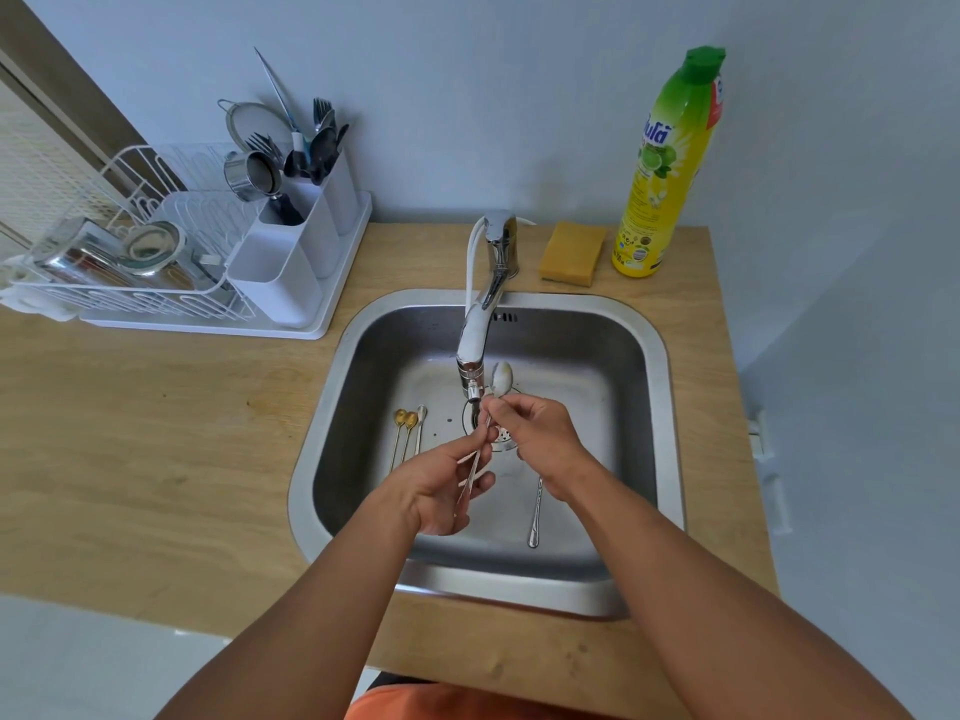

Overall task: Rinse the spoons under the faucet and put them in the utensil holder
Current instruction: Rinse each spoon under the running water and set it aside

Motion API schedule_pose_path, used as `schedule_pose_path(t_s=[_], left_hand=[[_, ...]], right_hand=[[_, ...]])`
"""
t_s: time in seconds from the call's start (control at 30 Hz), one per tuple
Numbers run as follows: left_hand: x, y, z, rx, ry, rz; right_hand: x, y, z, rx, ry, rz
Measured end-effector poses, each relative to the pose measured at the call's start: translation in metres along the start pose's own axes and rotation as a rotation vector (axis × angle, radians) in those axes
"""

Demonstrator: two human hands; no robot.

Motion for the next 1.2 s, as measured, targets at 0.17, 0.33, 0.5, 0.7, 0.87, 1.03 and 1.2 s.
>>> schedule_pose_path(t_s=[0.17, 0.33, 0.5, 0.7, 0.87, 1.03, 1.2], left_hand=[[-0.003, -0.001, -0.001, 0.002, -0.015, -0.055], [-0.002, 0.004, -0.009, 0.105, 0.202, -0.223], [-0.001, -0.004, 0.001, 0.328, 0.336, -0.251], [-0.004, -0.014, -0.016, 0.588, 0.363, -0.228], [0.000, -0.001, -0.029, 0.380, 0.597, -0.257], [0.008, 0.013, -0.019, 0.233, 0.634, -0.326], [0.013, 0.020, -0.017, 0.109, 0.645, -0.397]], right_hand=[[0.000, 0.005, 0.001, -0.074, -0.042, -0.024], [0.000, 0.006, -0.003, -0.078, -0.050, -0.054], [0.005, -0.002, -0.005, -0.097, -0.026, -0.070], [0.002, -0.006, -0.013, -0.218, -0.029, -0.003], [0.002, -0.014, -0.010, -0.358, -0.046, 0.099], [0.002, -0.022, -0.002, -0.486, -0.101, 0.133], [-0.006, -0.024, -0.017, -0.604, -0.111, 0.128]])
Point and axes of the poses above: each hand's wrist, its own x-axis towards the middle knuckle, its own y-axis out of the palm, z = x × y, the point moved 2 cm from there along x, towards the middle knuckle, and after that the axes turned 12 degrees about -z, right-handed, at the moved point
